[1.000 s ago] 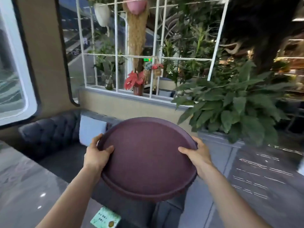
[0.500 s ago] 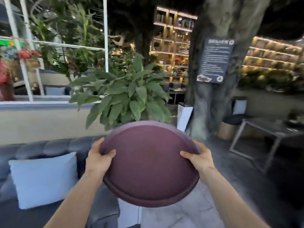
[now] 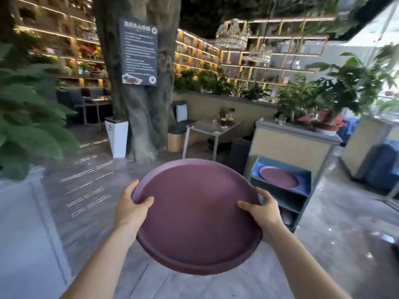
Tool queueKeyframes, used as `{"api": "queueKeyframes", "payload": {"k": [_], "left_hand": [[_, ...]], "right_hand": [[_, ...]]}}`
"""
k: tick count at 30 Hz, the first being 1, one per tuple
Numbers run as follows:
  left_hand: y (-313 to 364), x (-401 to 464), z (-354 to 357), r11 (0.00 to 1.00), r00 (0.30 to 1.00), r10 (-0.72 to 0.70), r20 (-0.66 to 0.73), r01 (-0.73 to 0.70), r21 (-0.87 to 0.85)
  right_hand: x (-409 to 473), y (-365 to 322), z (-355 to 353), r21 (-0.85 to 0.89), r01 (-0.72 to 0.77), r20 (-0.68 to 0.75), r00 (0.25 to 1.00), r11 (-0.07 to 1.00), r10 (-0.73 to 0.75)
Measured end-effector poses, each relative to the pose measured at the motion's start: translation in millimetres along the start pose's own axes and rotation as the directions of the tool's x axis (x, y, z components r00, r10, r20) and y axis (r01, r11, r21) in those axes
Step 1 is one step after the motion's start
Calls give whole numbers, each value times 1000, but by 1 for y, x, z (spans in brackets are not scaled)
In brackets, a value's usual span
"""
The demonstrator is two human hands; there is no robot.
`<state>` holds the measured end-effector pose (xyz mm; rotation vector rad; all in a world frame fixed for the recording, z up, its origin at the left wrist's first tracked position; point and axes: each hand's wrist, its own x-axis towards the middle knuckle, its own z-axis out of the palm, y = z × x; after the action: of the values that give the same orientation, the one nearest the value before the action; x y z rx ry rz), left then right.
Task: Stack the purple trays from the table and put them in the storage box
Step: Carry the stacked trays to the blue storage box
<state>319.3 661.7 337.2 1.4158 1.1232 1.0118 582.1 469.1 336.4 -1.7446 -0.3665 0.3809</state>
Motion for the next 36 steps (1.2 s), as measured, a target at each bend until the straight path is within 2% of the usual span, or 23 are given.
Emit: {"api": "queueKeyframes", "payload": {"k": [7,12,17,26,36], "left_hand": [[15,-5,155,999,973,17,229,-27,39],[28,-27,254,998,940,30,341,-48,46],[34,-41,325,995,911,37,411,-72,72],[32,-9,415,992,878,38,478,-91,87],[22,115,542,995,847,44,530,-88,57]], "right_hand": [[48,27,-126,8,-59,-234,970,998,59],[79,44,-210,10,-103,-356,929,995,100],[102,60,-266,17,-127,-440,890,992,122],[168,81,-290,19,-157,-499,854,987,146],[320,84,-264,-6,-215,-542,822,977,177]]}}
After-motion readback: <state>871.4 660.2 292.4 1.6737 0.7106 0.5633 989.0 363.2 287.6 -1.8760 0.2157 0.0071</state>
